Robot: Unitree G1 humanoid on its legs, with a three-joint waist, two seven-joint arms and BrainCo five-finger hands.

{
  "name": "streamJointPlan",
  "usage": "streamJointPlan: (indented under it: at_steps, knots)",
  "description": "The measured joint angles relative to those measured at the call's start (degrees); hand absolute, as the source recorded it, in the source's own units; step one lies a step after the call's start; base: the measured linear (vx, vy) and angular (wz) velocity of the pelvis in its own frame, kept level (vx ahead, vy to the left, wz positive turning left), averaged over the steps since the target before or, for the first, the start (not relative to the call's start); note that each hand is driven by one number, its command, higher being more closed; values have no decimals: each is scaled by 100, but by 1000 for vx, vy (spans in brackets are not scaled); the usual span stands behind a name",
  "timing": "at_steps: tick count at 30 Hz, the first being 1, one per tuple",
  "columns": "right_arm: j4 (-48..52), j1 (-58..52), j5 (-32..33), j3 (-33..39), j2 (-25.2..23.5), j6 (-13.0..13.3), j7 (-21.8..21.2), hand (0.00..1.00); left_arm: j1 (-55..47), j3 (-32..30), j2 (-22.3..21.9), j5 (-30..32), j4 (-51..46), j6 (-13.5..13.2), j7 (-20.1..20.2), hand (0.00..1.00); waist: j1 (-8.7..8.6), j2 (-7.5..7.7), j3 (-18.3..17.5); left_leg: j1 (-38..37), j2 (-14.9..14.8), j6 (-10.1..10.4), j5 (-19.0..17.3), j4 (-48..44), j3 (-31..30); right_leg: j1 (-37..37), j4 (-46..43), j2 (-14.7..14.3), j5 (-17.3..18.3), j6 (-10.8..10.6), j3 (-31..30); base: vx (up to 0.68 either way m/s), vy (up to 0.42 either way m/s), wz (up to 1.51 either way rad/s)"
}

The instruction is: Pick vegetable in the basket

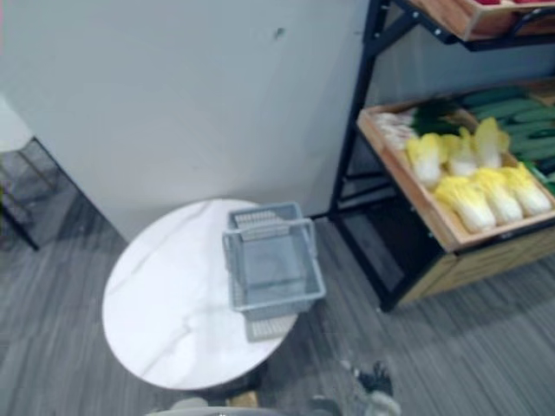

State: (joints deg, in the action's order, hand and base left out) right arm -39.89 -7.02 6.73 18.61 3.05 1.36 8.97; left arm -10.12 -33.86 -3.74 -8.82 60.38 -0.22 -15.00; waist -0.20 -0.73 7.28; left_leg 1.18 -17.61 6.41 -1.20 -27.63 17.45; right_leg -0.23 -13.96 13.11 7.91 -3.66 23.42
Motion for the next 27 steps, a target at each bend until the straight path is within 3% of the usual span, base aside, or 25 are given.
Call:
streamJointPlan:
  at_steps: [1,3,4,7,8,12,21,27]
  knots:
    - [431,69,-13,-60,90,7,84,0,1,40,-5,-4,-7,-15,-55,0,-8,-11,6,-7,36,18,-92,564,137,-44,-6,44,-9,-14,54,64,92,48]
    - [932,150,-251,-114,288,20,253,0,-11,109,-7,9,-6,-40,-156,0,-29,-36,-5,-125,150,-18,120,1452,55,-132,-46,63,-27,-48,114,51,172,18]
    - [1252,361,-600,-119,486,18,355,0,-26,290,30,37,6,-48,-223,0,-38,-91,11,-180,229,122,192,1868,72,-221,-25,0,-79,-152,23,42,222,-9]
    - [1643,613,-1256,-144,924,17,448,0,-34,854,256,125,40,-53,-224,0,-121,-95,38,-223,431,169,24,2318,58,-363,229,-12,-275,-337,-199,31,250,-7]
    - [1775,913,-1719,-236,1504,14,449,0,-30,1306,458,281,112,-52,-212,0,-112,-55,138,-214,606,205,-85,2512,57,-493,436,-9,-503,-392,-535,-3,281,-17]
    - [2285,1468,-2329,-651,2496,55,437,0,-47,1782,658,433,294,-31,-208,0,-121,-47,261,-44,858,139,-123,2525,52,-667,870,21,-833,-485,-1111,-7,133,-20]
    - [2878,2071,-2974,-1696,3201,69,419,0,-44,2002,739,524,327,41,-216,0,-128,-39,392,-38,809,152,-133,2656,-98,-774,1025,-114,-976,-487,-1245,5,-15,-11]
    - [2384,3223,-3388,-3169,3615,112,159,0,-40,2111,796,519,330,37,-228,0,-97,22,532,-13,827,146,-128,2656,-164,-751,1175,-128,-1105,-470,-1268,-2,1,-1]
